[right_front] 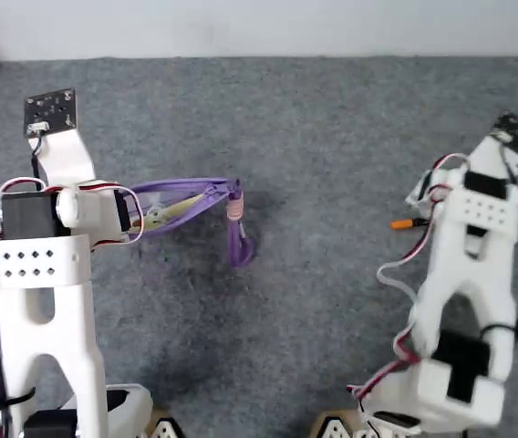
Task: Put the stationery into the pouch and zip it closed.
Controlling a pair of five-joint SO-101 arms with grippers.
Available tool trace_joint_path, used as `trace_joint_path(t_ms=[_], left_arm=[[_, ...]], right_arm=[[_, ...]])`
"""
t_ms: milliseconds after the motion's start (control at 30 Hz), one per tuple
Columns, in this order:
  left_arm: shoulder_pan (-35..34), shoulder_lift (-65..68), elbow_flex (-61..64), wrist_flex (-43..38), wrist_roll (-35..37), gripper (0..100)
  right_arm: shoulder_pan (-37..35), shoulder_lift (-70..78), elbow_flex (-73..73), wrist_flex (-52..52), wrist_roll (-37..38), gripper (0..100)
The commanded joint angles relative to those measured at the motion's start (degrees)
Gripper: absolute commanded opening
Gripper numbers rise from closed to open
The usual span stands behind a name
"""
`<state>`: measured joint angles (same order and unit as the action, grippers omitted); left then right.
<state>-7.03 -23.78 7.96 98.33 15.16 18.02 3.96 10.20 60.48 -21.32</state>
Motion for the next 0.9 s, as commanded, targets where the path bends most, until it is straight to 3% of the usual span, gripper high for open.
trace_joint_path(t_ms=[0,533,767,867], left_arm=[[0.53,0.26,-1.54,-0.79,0.26,1],[0.53,0.26,-1.54,-0.88,0.26,1],[0.53,0.26,-1.54,-0.79,0.26,1],[0.53,0.26,-1.54,-0.79,0.26,1]], right_arm=[[2.86,6.99,-9.67,-0.31,-1.14,26.7],[6.90,41.80,-44.13,-1.36,-0.79,25.9],[7.52,47.78,-49.85,2.95,1.05,0.6],[7.69,46.99,-51.34,5.85,1.32,1.8]])
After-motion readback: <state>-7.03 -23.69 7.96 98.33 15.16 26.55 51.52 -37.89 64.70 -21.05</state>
